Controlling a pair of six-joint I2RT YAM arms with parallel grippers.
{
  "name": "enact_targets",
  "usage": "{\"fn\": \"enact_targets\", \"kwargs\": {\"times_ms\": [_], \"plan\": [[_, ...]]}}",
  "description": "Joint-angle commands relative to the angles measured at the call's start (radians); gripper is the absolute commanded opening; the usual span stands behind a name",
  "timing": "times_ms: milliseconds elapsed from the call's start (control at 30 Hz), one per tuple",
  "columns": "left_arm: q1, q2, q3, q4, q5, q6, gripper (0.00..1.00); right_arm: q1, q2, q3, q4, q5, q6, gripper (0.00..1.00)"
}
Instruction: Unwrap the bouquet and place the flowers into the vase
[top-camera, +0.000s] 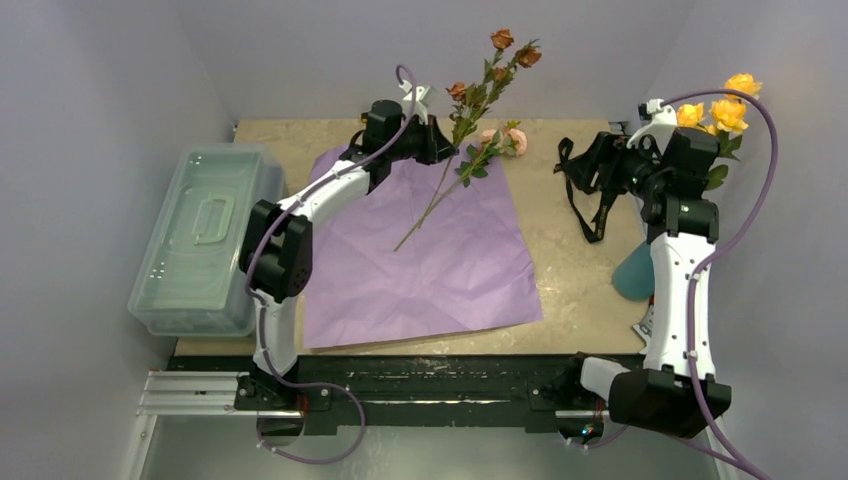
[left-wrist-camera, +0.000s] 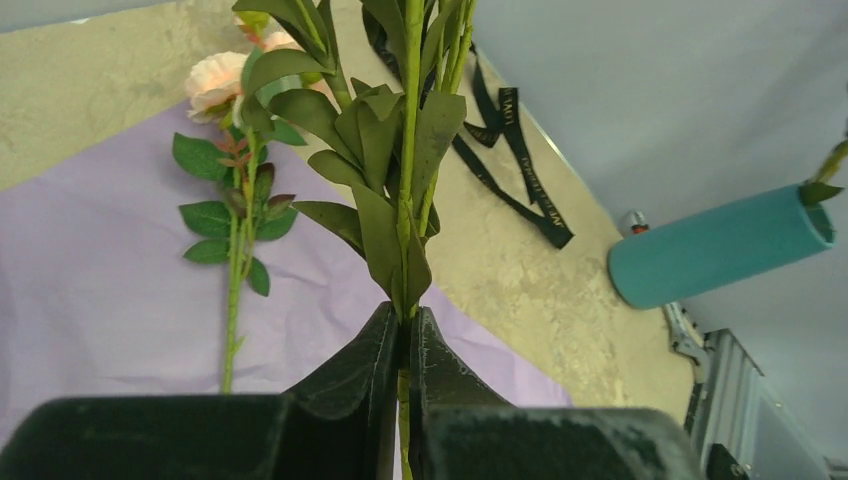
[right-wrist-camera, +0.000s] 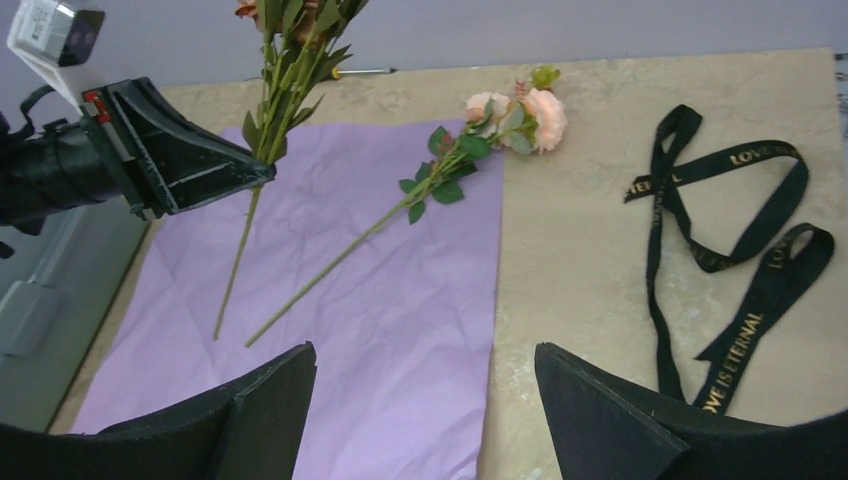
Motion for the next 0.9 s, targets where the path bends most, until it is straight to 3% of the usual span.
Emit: {"fn": "enact_targets", "kwargs": {"times_ms": [0,333,667,867], "plan": [[-0.003,-0.105,-0.103,0.304,0.107,-0.126,0.0,0.013,0.014,0.007,0.083,-0.13,0.077,0.84],[-0.036,-0.193,-0.228,0.555,0.206,-0.202,0.0,0.095,0.08,0.02,0.25,-0.307,0.25,0.87],[-0.104,-0.241,-0.262,0.6,0.288,-0.187,0.0,0.152,0.185,0.088,0.439,-0.414,0.434,0.87],[-0.134,-0.246,-0.261,0.61,0.34,-0.186,0.0,0.164,0.222,0.132,0.51,-0.46,0.491,0.77]]}}
